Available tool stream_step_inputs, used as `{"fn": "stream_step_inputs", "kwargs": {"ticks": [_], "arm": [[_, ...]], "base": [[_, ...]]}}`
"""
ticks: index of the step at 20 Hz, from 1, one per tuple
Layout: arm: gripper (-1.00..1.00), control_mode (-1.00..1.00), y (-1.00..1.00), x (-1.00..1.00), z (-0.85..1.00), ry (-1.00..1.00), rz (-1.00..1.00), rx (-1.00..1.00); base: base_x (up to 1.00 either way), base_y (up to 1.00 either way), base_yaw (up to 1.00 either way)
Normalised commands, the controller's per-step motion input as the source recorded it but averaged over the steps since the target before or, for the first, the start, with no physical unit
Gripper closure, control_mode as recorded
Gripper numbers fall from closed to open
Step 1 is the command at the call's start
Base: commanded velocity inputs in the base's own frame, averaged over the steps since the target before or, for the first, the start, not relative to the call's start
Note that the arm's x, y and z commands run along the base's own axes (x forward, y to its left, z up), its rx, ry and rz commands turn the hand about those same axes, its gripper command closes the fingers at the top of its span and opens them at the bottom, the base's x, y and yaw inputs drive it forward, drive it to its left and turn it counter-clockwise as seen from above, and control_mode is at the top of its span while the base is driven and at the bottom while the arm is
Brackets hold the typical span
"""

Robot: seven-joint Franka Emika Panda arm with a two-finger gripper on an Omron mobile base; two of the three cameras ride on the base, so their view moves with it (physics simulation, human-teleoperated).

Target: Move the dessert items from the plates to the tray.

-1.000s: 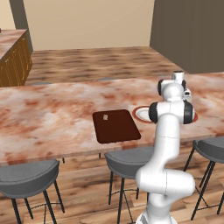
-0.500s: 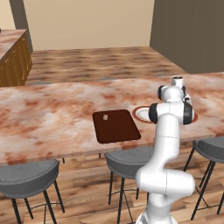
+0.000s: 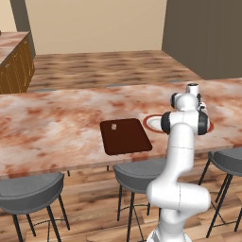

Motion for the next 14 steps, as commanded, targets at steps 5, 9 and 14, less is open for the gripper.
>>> {"fn": "stream_step_inputs", "kwargs": {"ticks": [5, 9, 14], "arm": [[1.0, -1.0, 0.04, 0.0, -0.25, 0.0, 0.0, 0.03], [1.0, -1.0, 0.0, 0.0, -0.26, 0.0, 0.0, 0.04], [1.0, -1.0, 0.01, 0.0, 0.2, 0.04, -0.01, 0.0]], "base": [[0.0, 0.0, 0.0], [0.0, 0.0, 0.0], [0.0, 0.0, 0.0]]}}
